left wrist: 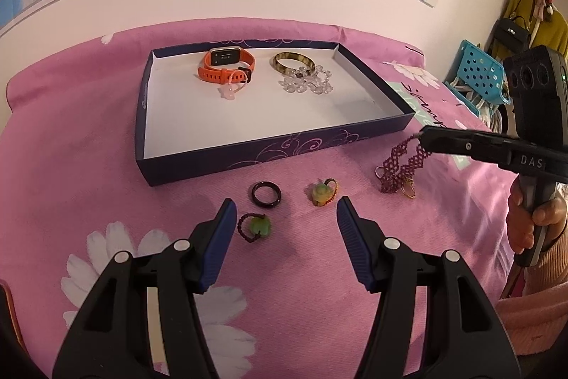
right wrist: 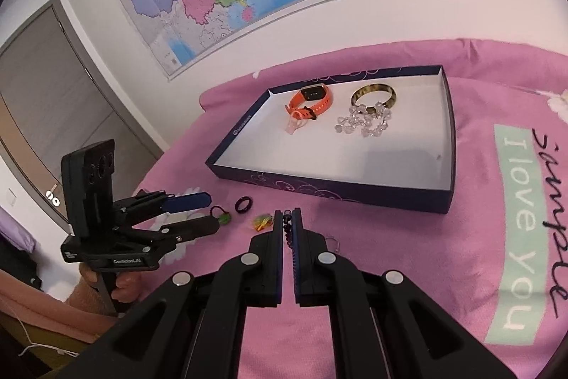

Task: Organize jewelry
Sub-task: 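Lift the red beaded bracelet with the right tool while the left tool reaches for the black ring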

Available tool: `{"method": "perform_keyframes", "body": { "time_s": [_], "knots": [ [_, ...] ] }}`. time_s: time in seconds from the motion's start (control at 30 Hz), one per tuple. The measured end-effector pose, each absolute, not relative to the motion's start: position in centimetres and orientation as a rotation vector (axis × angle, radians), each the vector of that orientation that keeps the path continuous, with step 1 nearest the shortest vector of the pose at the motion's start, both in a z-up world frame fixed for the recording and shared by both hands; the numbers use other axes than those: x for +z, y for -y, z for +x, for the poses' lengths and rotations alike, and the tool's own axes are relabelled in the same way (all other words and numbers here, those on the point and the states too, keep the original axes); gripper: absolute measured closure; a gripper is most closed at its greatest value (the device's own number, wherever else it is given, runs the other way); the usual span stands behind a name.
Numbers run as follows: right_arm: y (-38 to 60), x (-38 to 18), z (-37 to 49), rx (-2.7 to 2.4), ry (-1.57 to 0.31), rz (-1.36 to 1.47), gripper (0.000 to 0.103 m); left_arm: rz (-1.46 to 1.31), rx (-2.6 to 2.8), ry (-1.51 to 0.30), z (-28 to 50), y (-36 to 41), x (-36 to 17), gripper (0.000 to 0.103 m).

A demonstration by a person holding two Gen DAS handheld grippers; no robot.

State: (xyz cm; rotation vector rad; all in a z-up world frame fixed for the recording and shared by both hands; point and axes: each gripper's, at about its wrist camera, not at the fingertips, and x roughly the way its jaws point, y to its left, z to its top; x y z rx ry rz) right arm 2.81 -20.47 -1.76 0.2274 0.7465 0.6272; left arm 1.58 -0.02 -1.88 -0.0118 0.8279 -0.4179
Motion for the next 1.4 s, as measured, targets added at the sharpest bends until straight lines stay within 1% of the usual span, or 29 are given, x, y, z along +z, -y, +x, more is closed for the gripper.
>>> {"method": "perform_keyframes", "body": {
  "time_s": [0.27,0.33,0.37,0.43,0.5,0.57,0.63,0.77,0.97,1.4],
  "knots": [
    [20.5,-1.4,3.0,0.642,-0.734,0.239,0.1,0.072,-0.382,-0.834,2.4,0.6,-2.3,0.048],
    [20.4,-1.3,3.1,0.647,-0.729,0.244,0.1,0.088,-0.374,-0.849,3.2,0.7,-2.5,0.052],
    [20.4,-1.3,3.2,0.648,-0.728,0.245,0.1,0.097,-0.369,-0.859,3.7,0.8,-2.8,0.057],
    [20.3,-1.1,3.2,0.648,-0.723,0.242,0.1,0.113,-0.372,-0.874,4.4,1.1,-3.2,0.058],
    [20.3,-0.9,3.3,0.648,-0.721,0.24,0.1,0.126,-0.381,-0.891,4.8,1.4,-3.7,0.062],
    [20.4,-0.8,3.4,0.649,-0.718,0.238,0.1,0.136,-0.385,-0.892,4.8,1.6,-3.9,0.062],
    [20.3,-0.7,3.5,0.646,-0.716,0.236,0.1,0.143,-0.385,-0.89,4.8,1.7,-3.9,0.065],
    [20.2,-0.8,3.8,0.647,-0.718,0.231,0.1,0.159,-0.361,-0.888,4.8,1.9,-3.9,0.08],
    [20.0,-0.7,4.1,0.641,-0.719,0.219,0.1,0.139,-0.349,-0.883,4.6,1.8,-3.6,0.08],
    [19.8,1.4,4.7,0.65,-0.662,0.196,0.1,0.115,-0.356,-0.801,3.5,1.4,-0.2,0.08]
  ]
}}
